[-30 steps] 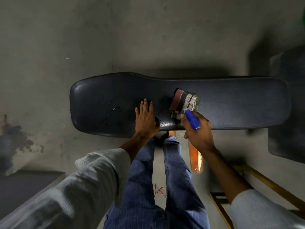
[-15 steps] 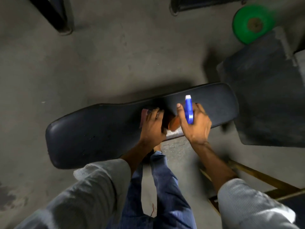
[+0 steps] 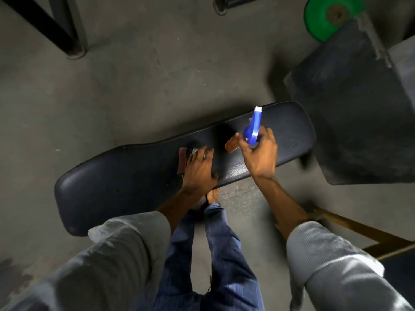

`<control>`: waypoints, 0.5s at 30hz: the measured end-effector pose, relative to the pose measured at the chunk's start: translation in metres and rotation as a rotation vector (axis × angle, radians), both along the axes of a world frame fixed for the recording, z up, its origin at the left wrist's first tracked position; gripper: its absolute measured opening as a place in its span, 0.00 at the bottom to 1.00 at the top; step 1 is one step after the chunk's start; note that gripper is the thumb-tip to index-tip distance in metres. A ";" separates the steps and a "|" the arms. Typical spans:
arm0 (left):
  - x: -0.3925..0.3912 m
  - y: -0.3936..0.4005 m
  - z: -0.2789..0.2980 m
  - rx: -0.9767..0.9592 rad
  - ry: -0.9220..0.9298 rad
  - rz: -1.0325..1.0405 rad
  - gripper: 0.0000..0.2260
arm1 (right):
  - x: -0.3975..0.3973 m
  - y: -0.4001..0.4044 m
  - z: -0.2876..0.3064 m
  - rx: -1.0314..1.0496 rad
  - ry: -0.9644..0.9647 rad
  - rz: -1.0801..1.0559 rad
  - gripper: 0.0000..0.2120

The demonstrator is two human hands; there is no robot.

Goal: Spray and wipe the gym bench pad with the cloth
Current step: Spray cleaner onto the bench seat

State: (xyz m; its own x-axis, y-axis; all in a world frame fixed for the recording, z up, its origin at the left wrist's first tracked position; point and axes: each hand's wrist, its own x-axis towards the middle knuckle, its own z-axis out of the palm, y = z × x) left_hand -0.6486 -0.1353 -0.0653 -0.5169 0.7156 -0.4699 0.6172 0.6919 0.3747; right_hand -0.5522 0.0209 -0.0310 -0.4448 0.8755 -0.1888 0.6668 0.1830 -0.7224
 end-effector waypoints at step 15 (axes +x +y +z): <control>-0.004 -0.019 -0.013 0.188 0.054 0.217 0.20 | 0.011 -0.050 -0.052 -0.436 0.053 -0.298 0.37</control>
State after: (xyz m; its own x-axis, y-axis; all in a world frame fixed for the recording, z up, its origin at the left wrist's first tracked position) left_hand -0.6522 -0.1541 -0.0781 -0.6878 0.6578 -0.3069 0.4853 0.7312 0.4794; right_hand -0.5411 -0.0290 -0.0829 -0.2079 0.8105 -0.5477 0.6047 -0.3336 -0.7232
